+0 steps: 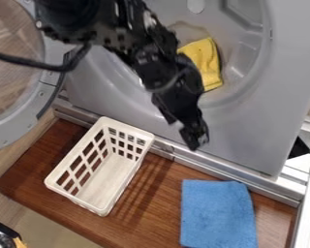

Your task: Take the yellow towel from the washing machine and place it the basket

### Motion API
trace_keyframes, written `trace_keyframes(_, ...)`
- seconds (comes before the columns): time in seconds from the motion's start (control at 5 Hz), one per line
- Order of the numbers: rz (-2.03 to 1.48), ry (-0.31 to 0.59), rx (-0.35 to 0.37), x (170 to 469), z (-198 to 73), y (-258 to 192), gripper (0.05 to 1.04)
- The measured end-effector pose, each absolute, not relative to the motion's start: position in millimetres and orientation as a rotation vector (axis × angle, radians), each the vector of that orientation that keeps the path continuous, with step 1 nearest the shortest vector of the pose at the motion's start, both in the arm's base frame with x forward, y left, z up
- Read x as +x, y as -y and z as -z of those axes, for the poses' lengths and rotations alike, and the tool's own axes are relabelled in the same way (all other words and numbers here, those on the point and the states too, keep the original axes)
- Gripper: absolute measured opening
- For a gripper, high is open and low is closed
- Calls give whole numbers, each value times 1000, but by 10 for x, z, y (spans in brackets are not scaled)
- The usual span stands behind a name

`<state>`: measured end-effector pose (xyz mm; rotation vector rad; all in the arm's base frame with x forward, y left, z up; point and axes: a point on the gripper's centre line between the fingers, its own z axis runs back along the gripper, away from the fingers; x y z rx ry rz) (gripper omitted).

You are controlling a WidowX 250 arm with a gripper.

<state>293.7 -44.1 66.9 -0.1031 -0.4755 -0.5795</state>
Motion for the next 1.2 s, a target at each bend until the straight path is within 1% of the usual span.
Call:
trace_keyframes(0.4, 579, 499, -43, 3373, -725, 366, 999)
trace_keyframes(0.6, 543, 471, -16, 3574, -680, 232, 999)
trace_keyframes(1.0, 488, 456, 14, 3848, -655, -1, 999)
trace_keyframes(1.2, 481, 443, 4, 3953, -578, -26, 999)
